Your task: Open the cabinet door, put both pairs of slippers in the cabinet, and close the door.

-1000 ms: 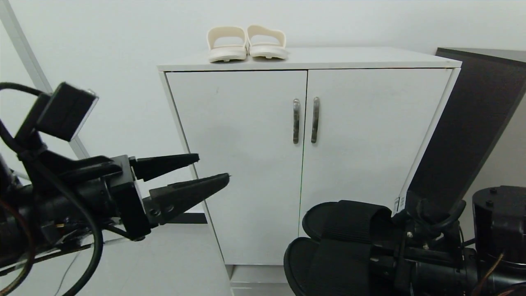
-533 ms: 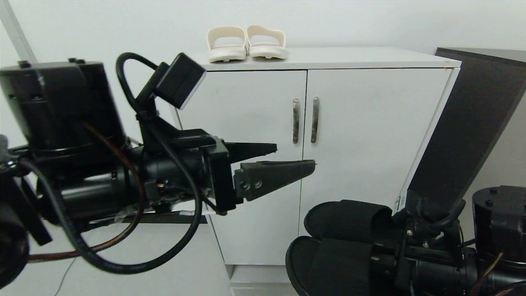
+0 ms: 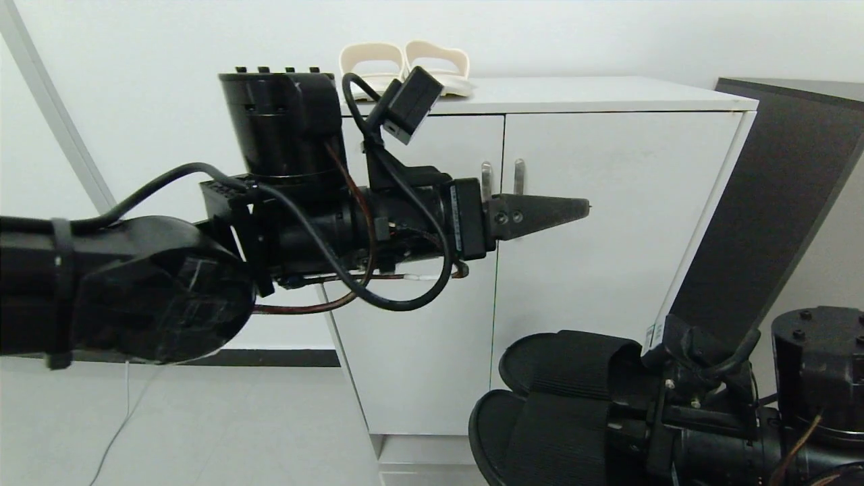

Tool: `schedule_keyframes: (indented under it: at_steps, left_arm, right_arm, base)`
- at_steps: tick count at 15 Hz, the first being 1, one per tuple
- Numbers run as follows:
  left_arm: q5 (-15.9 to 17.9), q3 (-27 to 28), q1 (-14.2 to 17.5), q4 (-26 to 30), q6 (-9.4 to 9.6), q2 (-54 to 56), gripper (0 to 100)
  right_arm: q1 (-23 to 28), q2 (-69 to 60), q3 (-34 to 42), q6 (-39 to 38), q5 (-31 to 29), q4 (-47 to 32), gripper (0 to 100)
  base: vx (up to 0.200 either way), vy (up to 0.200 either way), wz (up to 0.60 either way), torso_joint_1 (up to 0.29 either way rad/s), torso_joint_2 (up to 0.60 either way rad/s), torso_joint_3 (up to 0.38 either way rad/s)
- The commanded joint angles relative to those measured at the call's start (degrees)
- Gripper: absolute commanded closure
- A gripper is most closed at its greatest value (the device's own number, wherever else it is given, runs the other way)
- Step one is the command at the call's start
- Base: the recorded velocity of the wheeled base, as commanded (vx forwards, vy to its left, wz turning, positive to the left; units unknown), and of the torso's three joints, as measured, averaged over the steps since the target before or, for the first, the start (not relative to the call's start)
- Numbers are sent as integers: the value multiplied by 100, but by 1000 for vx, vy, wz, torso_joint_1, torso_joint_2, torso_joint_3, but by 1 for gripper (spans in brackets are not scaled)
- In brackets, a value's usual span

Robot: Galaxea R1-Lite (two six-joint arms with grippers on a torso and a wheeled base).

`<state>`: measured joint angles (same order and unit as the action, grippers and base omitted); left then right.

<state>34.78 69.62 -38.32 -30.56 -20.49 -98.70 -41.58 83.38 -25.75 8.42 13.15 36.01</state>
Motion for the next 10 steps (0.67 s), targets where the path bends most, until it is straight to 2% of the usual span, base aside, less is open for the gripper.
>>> schedule_keyframes:
  at_steps: [1, 4, 5, 7, 10]
  left_arm:
    - [-59, 342, -9, 24, -25, -422, 0]
    - [-868, 781, -62, 85, -25, -783, 0]
    - [-999, 913, -62, 129, -25, -862, 0]
    - [-1043, 1089, -9, 428, -16, -932, 0]
    - [-1237, 1335, 131, 472, -7, -1126, 0]
  right_arm:
    - [1, 20, 8, 1, 3, 2, 100]
    - [1, 108, -18, 10, -6, 2, 100]
    - [1, 134, -18, 10, -6, 11, 100]
    - [1, 143, -9, 10, -6, 29, 100]
    - [1, 152, -1, 10, -6, 29, 100]
  base:
    - [0, 0, 0, 0, 0, 0]
    - [0, 0, 0, 0, 0, 0]
    - [0, 0, 0, 0, 0, 0]
    - [0, 0, 0, 0, 0, 0]
    - [0, 0, 0, 0, 0, 0]
